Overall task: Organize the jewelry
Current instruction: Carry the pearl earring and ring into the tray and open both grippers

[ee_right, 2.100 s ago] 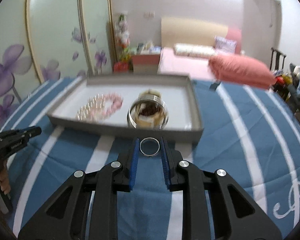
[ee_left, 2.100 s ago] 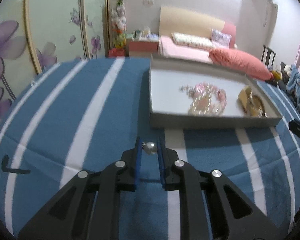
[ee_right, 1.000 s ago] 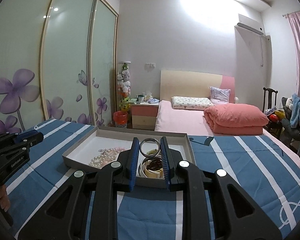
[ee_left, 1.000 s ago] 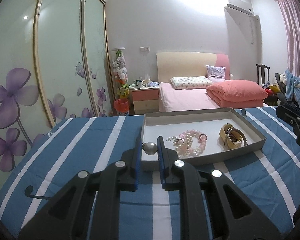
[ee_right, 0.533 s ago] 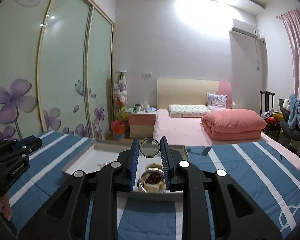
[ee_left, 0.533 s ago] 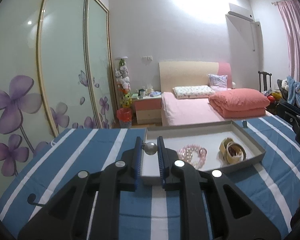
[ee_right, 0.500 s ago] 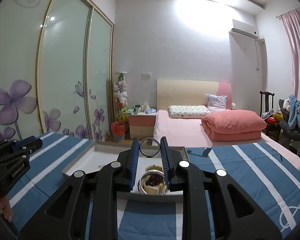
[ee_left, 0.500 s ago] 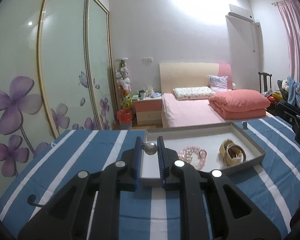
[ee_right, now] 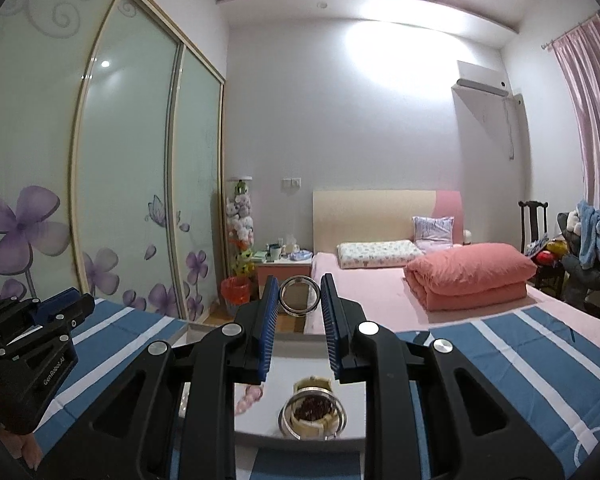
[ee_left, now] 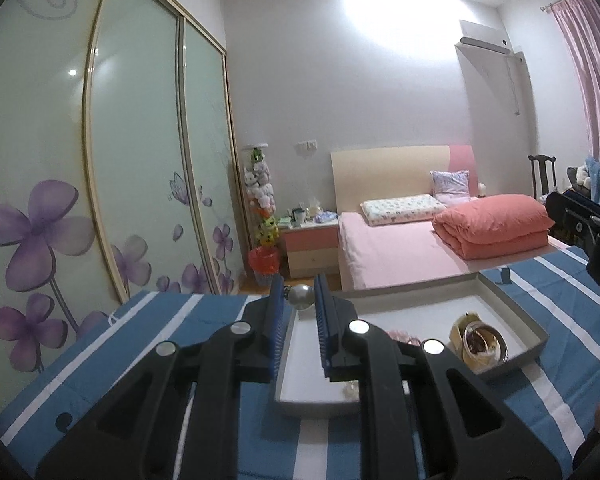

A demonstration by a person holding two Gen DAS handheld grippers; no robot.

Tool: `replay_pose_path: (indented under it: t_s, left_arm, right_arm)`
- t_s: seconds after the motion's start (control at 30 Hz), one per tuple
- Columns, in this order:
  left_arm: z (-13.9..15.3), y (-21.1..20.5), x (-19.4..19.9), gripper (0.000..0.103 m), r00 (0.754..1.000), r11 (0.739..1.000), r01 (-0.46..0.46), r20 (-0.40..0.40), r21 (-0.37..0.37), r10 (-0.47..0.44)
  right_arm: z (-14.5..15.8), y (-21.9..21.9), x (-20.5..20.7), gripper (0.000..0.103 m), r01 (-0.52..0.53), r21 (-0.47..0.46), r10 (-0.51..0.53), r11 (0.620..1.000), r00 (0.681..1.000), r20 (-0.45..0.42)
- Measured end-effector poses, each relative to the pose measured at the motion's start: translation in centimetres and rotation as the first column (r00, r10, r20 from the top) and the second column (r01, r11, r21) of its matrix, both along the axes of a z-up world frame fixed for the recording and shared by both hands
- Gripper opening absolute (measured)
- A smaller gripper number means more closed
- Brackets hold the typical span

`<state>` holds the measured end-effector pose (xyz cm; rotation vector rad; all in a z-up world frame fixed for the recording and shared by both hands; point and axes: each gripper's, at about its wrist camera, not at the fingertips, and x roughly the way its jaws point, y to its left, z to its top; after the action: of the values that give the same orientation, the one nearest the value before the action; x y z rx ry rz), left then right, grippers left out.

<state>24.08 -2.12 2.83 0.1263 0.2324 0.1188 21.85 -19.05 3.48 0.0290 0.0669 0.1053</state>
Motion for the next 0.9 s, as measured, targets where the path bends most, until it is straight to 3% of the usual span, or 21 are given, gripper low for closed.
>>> replay_pose_path:
  t_s: [0.3, 0.9]
  left_arm:
    - [-0.3, -0.1, 1.9, 0.016, 1.000, 1.000, 0.003, -0.003, -0.019, -0.003]
    - [-3.5, -0.3, 8.7, 0.016, 0.994, 0.990, 0.058, -0.086, -0.126, -0.069]
  right_arm:
    - [-0.7, 0.2, 1.4, 0.023, -0.009, -0.008, 0.009, 1.000, 1.000, -0.012]
    - [-4.4, -0.8, 6.7, 0.023, -0.026, 0.039, 0.032, 0.999, 0.984, -0.178]
